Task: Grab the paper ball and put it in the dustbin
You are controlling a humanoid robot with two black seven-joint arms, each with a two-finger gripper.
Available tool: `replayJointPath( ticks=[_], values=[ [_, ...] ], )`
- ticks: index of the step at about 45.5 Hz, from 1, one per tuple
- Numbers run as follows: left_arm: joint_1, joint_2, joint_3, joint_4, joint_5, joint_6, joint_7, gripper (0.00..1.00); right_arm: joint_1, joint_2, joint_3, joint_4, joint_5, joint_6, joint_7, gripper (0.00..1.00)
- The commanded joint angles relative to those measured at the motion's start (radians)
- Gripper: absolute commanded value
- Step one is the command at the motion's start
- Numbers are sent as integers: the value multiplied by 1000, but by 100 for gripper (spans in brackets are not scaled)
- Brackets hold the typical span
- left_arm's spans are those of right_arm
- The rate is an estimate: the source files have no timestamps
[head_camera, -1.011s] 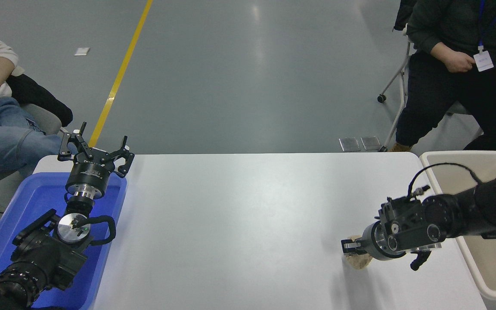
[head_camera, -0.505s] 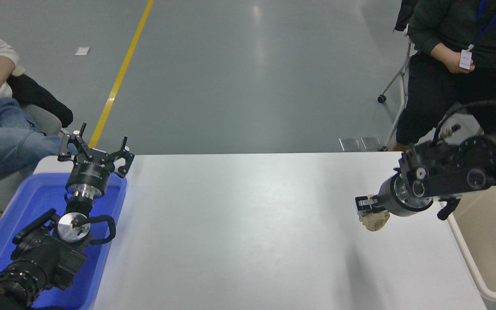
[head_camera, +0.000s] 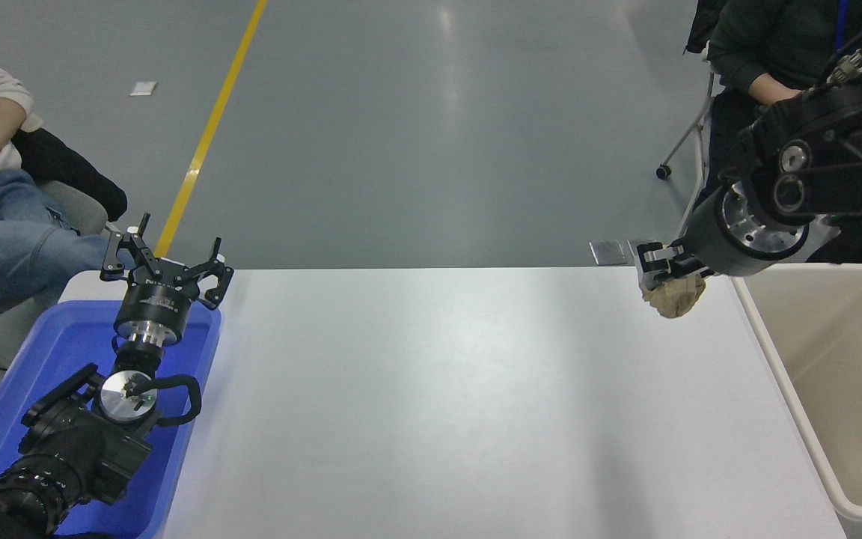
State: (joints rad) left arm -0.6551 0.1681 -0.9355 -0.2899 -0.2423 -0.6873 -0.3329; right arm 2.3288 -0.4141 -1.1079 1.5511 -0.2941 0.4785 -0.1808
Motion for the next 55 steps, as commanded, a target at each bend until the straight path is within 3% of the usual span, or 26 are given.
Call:
replayJointPath(
  ticks=[1,11,30,46,55],
  values=[
    [0,1,1,0,0,0,0,99,52,-26,-21,-25,-3,32,0,0],
    [0,1,0,0,0,0,0,99,-107,-118,-41,-267,-2,-17,-2,0],
    [0,-1,0,0,0,0,0,99,-517,-272,-29,-669,67,-313,-9,0],
    [0,-1,1,0,0,0,0,99,-948,-298,-6,-979,302,-541,-8,0],
    [0,-1,0,0,0,0,0,99,-1212,-279,178,-1069,320,-629,-5,0]
  ],
)
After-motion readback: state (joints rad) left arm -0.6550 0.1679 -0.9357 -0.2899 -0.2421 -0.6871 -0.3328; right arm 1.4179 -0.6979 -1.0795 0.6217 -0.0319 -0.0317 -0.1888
